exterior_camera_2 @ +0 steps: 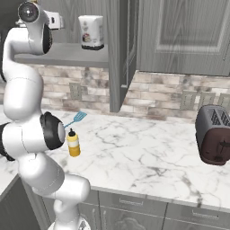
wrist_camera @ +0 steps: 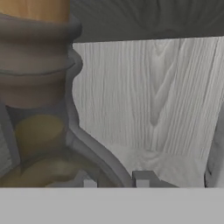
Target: Pick the mustard and oil and vinegar bottle from the counter and place them in the cabinet.
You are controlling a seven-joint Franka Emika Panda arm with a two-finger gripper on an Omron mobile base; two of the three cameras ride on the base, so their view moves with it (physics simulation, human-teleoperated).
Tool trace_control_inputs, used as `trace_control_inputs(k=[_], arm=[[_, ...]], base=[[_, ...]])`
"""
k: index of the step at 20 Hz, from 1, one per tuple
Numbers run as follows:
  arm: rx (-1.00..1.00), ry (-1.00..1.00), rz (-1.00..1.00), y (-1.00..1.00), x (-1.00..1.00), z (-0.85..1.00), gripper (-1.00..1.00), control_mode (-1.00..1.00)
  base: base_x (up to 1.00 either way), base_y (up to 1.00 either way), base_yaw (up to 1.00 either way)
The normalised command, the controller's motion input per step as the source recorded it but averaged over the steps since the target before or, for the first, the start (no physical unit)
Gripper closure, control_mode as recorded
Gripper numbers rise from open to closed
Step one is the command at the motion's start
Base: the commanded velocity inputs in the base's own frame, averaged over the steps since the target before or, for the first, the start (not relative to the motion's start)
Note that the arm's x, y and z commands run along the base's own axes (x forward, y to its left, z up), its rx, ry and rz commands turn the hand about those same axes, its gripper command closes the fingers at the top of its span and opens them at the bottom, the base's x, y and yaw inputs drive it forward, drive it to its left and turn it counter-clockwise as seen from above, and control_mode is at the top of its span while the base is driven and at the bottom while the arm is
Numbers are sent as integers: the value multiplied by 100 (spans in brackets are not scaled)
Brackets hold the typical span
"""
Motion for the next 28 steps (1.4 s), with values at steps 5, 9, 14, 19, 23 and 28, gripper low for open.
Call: trace_control_inputs(k=[5,9,14,19,23,28], arm=[[-14,7,15,24,9,-19,-100,-100],[-14,8,12,25,15,-26,-100,-100],[-12,7,13,16,9,-29,-100,-100],[-9,2,14,6,1,-11,-100,-100],[-4,0,13,0,-18,0,-100,-100],[-2,-2,12,0,-72,0,-100,-100]], base=[[0,0,0],[0,0,0],[0,0,0],[0,0,0],[0,0,0],[0,0,0]])
